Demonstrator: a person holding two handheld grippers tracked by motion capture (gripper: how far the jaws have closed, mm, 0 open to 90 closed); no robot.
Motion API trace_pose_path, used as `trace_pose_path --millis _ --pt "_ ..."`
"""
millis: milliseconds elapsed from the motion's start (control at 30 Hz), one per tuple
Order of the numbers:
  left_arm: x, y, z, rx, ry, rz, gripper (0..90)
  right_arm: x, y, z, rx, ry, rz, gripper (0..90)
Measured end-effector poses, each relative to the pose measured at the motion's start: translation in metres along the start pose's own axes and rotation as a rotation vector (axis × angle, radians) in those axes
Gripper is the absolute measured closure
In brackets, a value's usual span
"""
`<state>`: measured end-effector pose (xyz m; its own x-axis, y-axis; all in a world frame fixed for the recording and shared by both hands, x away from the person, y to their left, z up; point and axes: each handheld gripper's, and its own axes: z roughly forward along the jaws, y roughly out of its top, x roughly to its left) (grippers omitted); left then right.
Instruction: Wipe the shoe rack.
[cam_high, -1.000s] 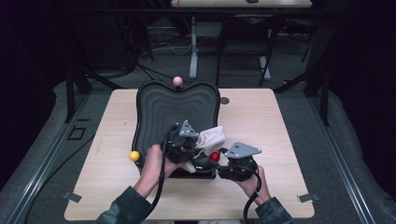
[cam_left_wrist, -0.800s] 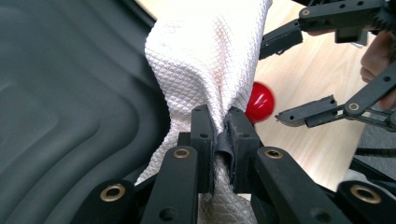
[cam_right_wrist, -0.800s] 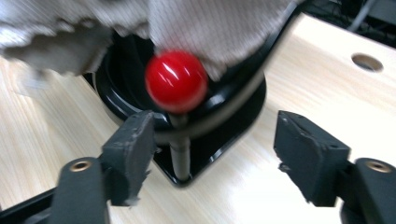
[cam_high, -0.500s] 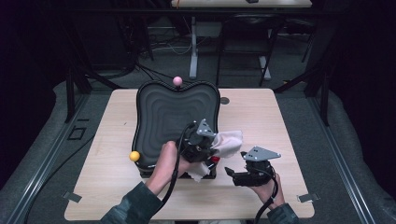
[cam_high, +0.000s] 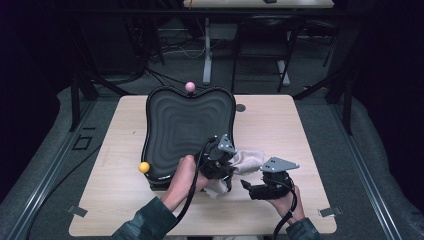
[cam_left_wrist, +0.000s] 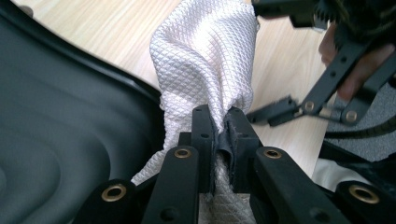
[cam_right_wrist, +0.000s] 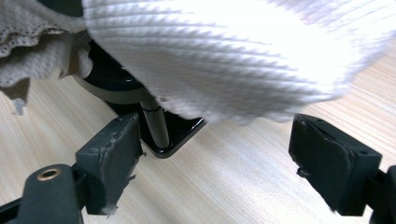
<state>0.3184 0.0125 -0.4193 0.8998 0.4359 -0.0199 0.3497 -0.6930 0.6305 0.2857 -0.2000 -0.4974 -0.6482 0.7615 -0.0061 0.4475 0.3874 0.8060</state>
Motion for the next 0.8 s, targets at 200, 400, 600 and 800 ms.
trace_pose_path --millis 200,400,600,800 --pt "0.010 -0.015 -0.006 0.030 0.067 -0.033 84.1 0.000 0.000 0.001 0.006 -0.007 -0.002 16.0" --pt "0.022 -0.028 -0.008 0.007 0.068 -0.099 83.9 0.000 0.001 0.002 0.008 -0.009 0.002 16.0" --pt "0.013 -0.019 -0.006 -0.036 0.037 -0.083 83.7 0.001 0.002 0.002 0.003 -0.009 0.002 16.2" --pt "0.014 -0.026 0.001 -0.001 0.066 -0.088 83.8 0.001 0.002 0.001 0.011 -0.008 -0.001 16.4"
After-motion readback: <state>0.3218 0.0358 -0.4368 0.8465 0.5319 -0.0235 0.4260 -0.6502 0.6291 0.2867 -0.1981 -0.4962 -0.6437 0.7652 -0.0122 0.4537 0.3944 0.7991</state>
